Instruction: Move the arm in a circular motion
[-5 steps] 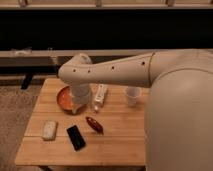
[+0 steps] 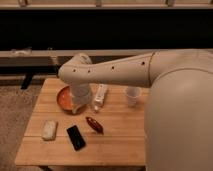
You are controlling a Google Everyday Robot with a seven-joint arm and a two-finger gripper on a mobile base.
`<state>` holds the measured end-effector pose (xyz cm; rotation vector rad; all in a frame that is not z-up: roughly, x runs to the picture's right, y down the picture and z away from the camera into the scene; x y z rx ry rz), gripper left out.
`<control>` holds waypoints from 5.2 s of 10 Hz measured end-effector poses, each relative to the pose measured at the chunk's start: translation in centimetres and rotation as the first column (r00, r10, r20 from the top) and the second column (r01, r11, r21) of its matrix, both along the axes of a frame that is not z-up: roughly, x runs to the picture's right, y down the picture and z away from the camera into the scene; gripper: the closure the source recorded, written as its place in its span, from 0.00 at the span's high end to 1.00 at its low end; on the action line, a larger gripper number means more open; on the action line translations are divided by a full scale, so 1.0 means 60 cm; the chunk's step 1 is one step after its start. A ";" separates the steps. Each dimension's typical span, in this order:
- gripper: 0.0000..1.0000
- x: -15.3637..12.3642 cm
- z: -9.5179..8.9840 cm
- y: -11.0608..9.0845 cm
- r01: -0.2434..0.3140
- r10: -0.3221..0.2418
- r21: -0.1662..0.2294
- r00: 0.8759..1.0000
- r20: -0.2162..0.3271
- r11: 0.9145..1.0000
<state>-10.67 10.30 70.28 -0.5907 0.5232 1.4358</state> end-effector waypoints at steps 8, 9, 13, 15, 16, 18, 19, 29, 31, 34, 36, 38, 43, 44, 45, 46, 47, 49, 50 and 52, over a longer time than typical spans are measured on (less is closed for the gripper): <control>0.65 0.000 0.000 0.000 0.000 0.000 0.000 1.000 0.000 1.000; 0.65 0.000 0.001 0.001 0.000 0.000 -0.001 1.000 0.000 1.000; 0.65 0.000 0.001 0.001 0.000 0.000 -0.002 1.000 0.000 1.000; 0.65 0.001 0.000 -0.001 -0.003 0.003 0.000 1.000 -0.001 1.000; 0.65 0.010 -0.002 -0.007 -0.023 0.023 0.003 1.000 -0.018 1.000; 0.65 0.112 0.009 -0.055 -0.094 0.095 0.015 0.991 -0.094 0.995; 0.65 0.147 0.024 -0.082 -0.107 0.109 0.017 0.987 -0.114 0.994; 0.65 0.029 0.201 -0.265 -0.016 0.016 -0.015 0.999 -0.048 1.000; 0.65 -0.054 0.211 -0.260 0.043 -0.043 -0.021 0.999 0.012 0.999; 0.65 -0.195 0.185 -0.205 0.172 -0.168 -0.022 0.976 0.140 0.985; 0.65 -0.255 0.145 -0.149 0.251 -0.241 -0.016 0.944 0.224 0.968; 0.65 -0.282 0.102 -0.103 0.316 -0.304 0.003 0.910 0.282 0.949; 0.65 -0.255 -0.066 0.045 0.459 -0.450 0.058 0.825 0.342 0.886; 0.65 -0.233 -0.084 0.058 0.457 -0.448 0.056 0.828 0.338 0.888; 0.65 -0.196 -0.108 0.076 0.442 -0.432 0.046 0.843 0.322 0.896; 0.65 -0.156 -0.122 0.087 0.413 -0.403 0.030 0.867 0.292 0.910; 0.65 -0.117 -0.131 0.092 0.374 -0.365 0.016 0.894 0.260 0.927; 0.65 -0.024 -0.133 0.088 0.278 -0.271 -0.010 0.944 0.188 0.960; 0.65 0.027 -0.126 0.078 0.227 -0.222 -0.017 0.964 0.147 0.974; 0.65 0.151 -0.105 0.042 0.108 -0.107 -0.021 0.993 0.052 0.994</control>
